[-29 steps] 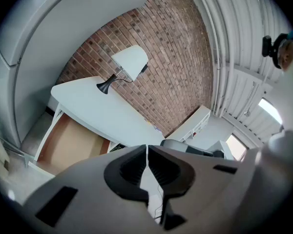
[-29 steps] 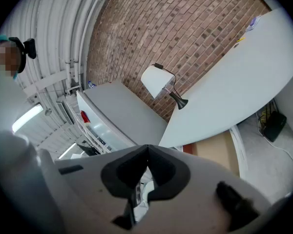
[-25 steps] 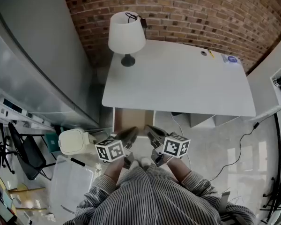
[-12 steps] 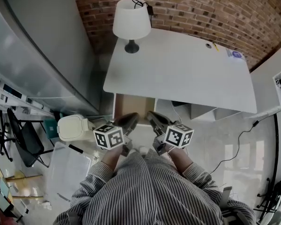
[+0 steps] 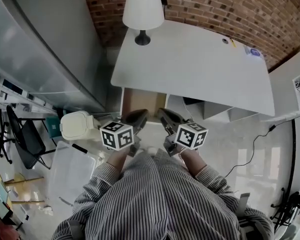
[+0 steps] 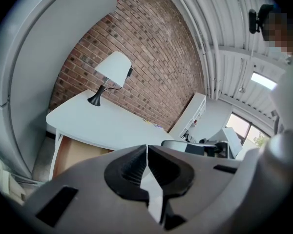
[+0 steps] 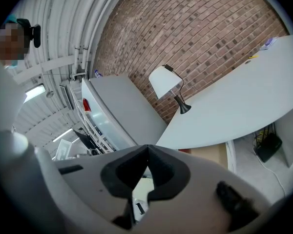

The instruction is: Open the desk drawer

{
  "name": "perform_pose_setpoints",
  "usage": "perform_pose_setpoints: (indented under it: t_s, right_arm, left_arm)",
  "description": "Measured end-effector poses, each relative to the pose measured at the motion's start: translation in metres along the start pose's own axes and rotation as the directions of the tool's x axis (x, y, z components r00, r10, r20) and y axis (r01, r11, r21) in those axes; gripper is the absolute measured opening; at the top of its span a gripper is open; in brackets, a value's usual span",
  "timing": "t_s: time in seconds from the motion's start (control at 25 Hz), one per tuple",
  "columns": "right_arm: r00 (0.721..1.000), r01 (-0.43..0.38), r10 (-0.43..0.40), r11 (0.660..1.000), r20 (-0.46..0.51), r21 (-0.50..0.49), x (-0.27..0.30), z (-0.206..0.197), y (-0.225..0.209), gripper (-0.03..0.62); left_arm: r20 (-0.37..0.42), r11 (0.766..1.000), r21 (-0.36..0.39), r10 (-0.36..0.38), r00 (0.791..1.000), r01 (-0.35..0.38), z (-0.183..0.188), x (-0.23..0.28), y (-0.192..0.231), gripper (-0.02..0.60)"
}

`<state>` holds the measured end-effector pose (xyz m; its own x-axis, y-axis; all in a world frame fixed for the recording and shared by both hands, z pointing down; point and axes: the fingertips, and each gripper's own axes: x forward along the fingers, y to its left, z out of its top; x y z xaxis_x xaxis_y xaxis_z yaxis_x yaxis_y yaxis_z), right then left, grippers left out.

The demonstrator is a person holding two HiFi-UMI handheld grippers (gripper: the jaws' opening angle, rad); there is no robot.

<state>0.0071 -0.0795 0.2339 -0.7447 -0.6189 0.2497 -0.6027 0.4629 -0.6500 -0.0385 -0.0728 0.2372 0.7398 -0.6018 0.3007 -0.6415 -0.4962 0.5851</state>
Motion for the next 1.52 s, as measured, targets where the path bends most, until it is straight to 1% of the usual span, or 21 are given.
perform_pose_setpoints:
  t_s: [0.08,0.28,0.36,0.64,0.88,1.04,1.24,1.52]
  right_arm:
    - [1.0,0.006,-0.006,1.0,0.002,-0.01,0.0,-0.001,0.0,0.017]
    - [1.0,0.004,-0.004,1.0,-0.016,-0.005,0.001,-0.007,0.0,0.017]
    - [1.0,0.007,-0.007,1.0,-0.023,-0.009,0.001,-0.009,0.0,0.017]
    - [1.0,0.009,-0.01,1.0,-0.027,-0.024,0.0,-0.009,0.001,0.017]
    - [0.999,0.01,-0.011,1.0,-0.037,-0.023,-0.002,-0.012,-0.002,0.017]
    - [0.999,0.01,-0.012,1.0,-0.048,-0.028,-0.002,-0.015,-0.003,0.017]
    - [0.997,-0.017,0.015,1.0,-0.07,-0.02,-0.003,-0.021,-0.001,0.017]
    - [0.996,-0.022,0.02,1.0,-0.087,-0.011,0.0,-0.024,0.001,0.017]
  left_arm:
    - [-0.005,1.0,0.006,0.004,1.0,-0.004,-0.002,0.0,0.0,0.02]
    - [0.001,1.0,-0.009,0.02,1.0,-0.02,-0.002,-0.002,0.002,0.015]
    - [-0.002,1.0,-0.012,0.018,1.0,-0.018,-0.003,-0.002,0.002,0.015]
    - [-0.031,1.0,0.016,-0.006,0.999,0.007,-0.009,0.003,-0.007,0.014]
    - [-0.043,1.0,0.025,0.002,0.999,-0.001,-0.011,0.005,-0.008,0.014]
    - [-0.04,1.0,0.009,0.002,0.999,-0.002,-0.012,0.006,-0.008,0.014]
    - [-0.043,1.0,0.02,0.007,0.999,-0.006,-0.014,0.007,-0.01,0.014]
    - [-0.04,1.0,0.023,0.013,0.999,-0.012,-0.014,0.004,-0.009,0.014]
